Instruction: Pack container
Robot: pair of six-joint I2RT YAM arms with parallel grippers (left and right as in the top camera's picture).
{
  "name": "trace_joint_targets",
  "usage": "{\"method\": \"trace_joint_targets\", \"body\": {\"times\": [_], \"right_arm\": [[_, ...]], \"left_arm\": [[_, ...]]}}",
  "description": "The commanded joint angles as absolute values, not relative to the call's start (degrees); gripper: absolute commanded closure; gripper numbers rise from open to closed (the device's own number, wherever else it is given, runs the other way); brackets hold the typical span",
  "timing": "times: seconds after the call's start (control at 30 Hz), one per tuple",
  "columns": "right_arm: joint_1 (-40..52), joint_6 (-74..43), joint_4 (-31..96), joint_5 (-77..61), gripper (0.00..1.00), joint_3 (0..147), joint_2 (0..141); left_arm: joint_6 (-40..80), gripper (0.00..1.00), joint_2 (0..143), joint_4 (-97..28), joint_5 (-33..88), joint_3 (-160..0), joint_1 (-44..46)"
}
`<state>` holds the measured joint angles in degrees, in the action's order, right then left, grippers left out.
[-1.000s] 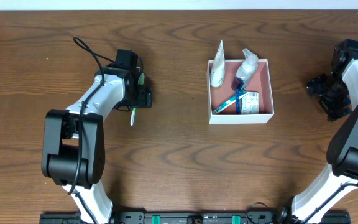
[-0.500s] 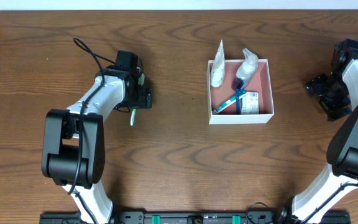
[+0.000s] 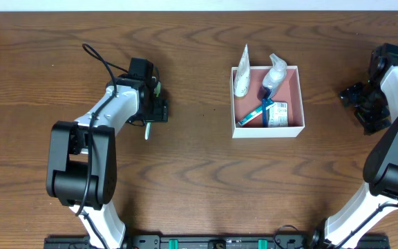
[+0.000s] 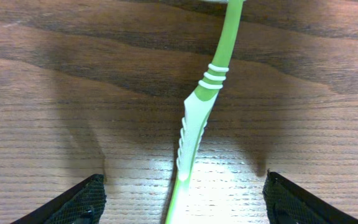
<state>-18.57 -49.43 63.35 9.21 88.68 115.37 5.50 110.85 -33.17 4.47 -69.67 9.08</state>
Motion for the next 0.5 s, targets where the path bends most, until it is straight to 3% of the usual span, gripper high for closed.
{"method": "trace_joint_targets", "body": {"times": [0.0, 0.47], "right_arm": [[-18.7, -50.33, 63.37, 9.85, 0.01, 88.66, 114.43], [-18.7, -50.33, 63.37, 9.85, 0.01, 88.68, 114.43]], "left_arm": [[4.73, 0.19, 111.59, -33.1, 5.61, -68.75, 9.08], [4.69, 0.21, 111.59, -33.08, 5.08, -68.71, 9.08]]}}
